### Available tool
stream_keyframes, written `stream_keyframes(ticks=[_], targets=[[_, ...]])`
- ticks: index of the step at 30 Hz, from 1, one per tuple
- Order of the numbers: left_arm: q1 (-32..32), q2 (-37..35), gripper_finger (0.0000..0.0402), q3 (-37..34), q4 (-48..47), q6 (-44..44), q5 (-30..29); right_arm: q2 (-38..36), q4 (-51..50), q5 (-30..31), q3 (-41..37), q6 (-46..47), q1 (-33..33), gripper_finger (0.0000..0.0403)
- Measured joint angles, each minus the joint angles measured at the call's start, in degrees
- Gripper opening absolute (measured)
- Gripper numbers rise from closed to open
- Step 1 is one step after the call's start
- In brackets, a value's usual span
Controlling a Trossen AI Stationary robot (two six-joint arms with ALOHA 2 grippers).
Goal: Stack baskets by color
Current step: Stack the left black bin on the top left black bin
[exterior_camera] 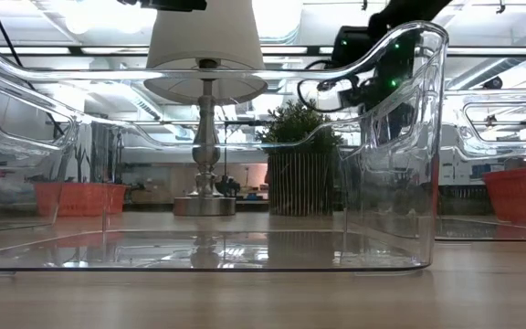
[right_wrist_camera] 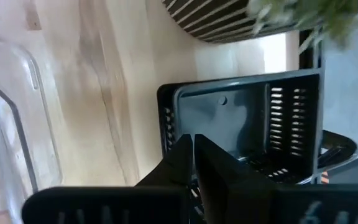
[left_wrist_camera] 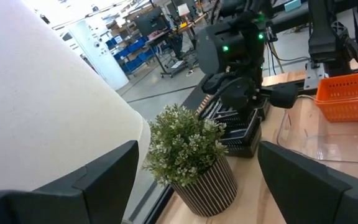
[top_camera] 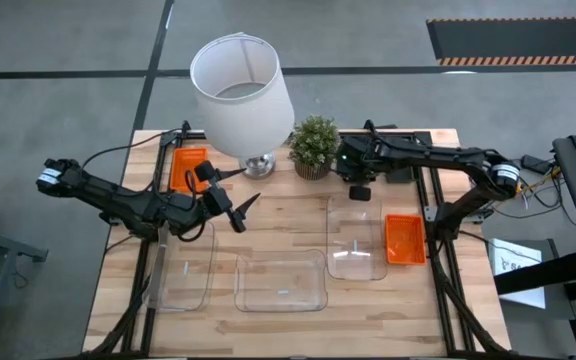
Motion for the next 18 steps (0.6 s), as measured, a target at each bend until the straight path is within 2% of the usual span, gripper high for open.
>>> stream_keyframes(ticks=[9,18], targets=[[-0.01,0.0,0.0313,0.0,0.02,-0.65,0.06,-1.8,11.75,-0.42,-9.06,1.23,-0.69,0.0009],[-0.01,0.0,0.0313,0.0,0.02,-1.19,0.5,-5.34,9.98,-0.35,-6.79,3.8,-0.22,0.0009]])
